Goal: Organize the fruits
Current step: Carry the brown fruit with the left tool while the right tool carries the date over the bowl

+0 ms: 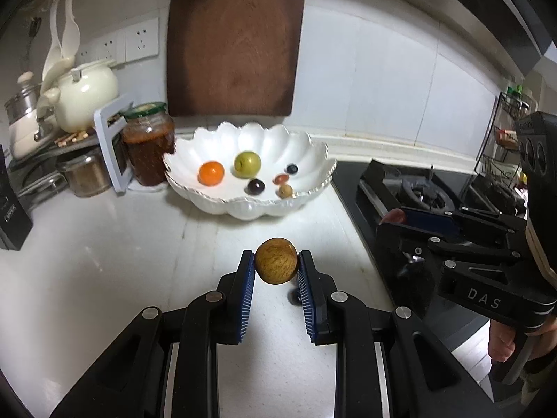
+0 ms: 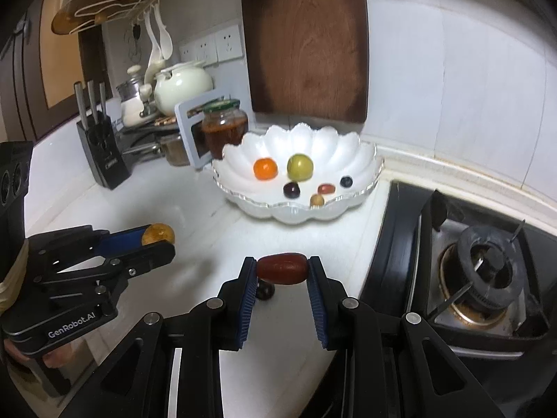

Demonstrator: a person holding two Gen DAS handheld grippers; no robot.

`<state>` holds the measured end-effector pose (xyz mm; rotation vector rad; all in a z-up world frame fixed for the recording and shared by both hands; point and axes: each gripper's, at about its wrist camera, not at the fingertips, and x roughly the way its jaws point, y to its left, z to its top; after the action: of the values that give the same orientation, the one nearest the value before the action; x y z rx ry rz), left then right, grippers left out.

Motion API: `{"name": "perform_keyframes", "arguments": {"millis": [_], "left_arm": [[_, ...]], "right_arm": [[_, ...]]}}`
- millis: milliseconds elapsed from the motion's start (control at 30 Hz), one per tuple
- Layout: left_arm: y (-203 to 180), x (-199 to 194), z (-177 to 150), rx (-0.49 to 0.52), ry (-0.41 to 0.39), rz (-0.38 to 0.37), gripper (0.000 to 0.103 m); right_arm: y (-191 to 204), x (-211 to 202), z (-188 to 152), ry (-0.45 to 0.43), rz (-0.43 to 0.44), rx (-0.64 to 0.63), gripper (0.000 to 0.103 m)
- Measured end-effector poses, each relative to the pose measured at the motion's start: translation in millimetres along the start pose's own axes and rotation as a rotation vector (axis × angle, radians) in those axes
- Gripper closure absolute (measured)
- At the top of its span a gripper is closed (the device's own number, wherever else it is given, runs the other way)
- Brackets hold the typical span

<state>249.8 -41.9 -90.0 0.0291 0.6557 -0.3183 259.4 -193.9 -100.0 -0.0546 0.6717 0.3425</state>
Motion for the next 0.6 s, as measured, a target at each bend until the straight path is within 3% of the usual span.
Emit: {"name": "perform_keyframes", "arguments": {"millis": [600], "left_arm": [[25,-16,50,0.013,-0.118,0.063,0.077]], "right_arm": [[6,5,48,-0.088,-0.084,0.003,0.072]]}}
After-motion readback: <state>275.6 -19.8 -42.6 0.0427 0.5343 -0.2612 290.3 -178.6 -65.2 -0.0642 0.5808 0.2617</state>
